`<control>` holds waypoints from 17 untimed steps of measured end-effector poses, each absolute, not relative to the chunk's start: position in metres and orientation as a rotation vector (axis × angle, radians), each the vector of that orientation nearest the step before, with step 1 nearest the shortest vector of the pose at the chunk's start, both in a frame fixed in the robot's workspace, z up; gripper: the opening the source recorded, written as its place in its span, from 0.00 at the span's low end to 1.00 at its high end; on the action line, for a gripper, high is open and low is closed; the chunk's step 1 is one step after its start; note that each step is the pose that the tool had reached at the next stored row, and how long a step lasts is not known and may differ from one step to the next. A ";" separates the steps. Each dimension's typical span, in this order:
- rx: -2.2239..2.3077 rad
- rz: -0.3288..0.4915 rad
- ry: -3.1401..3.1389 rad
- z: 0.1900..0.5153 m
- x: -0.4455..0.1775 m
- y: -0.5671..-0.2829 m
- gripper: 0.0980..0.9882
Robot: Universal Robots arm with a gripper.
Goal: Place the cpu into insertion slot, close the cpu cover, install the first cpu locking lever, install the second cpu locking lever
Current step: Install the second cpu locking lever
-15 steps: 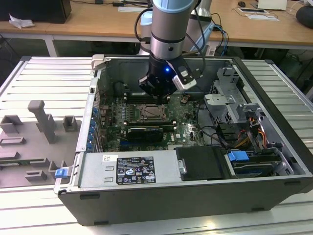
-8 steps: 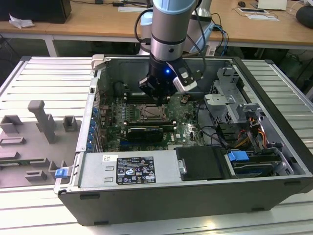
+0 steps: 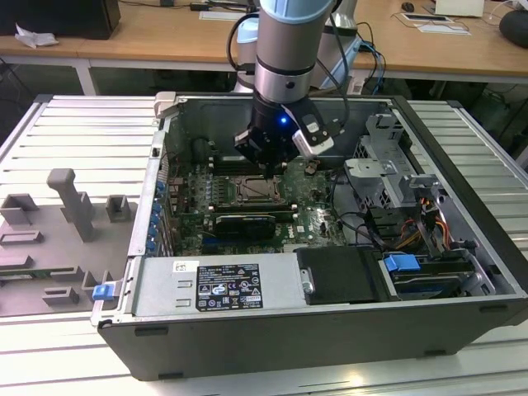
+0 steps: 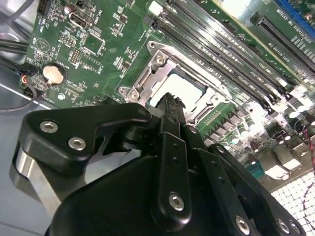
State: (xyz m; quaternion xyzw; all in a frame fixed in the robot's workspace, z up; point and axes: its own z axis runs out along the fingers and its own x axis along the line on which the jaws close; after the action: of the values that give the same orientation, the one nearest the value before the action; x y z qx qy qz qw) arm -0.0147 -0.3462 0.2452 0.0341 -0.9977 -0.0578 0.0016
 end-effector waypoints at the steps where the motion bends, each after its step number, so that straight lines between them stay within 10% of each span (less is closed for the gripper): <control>1: 0.106 -0.182 -3.131 0.245 -0.015 -0.348 0.00; 17: 0.104 -0.192 -3.131 0.238 -0.027 -0.353 0.00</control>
State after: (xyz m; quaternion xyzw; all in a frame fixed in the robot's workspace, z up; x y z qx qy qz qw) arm -0.0266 -0.3531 0.2378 0.0332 -0.9976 -0.0612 0.0015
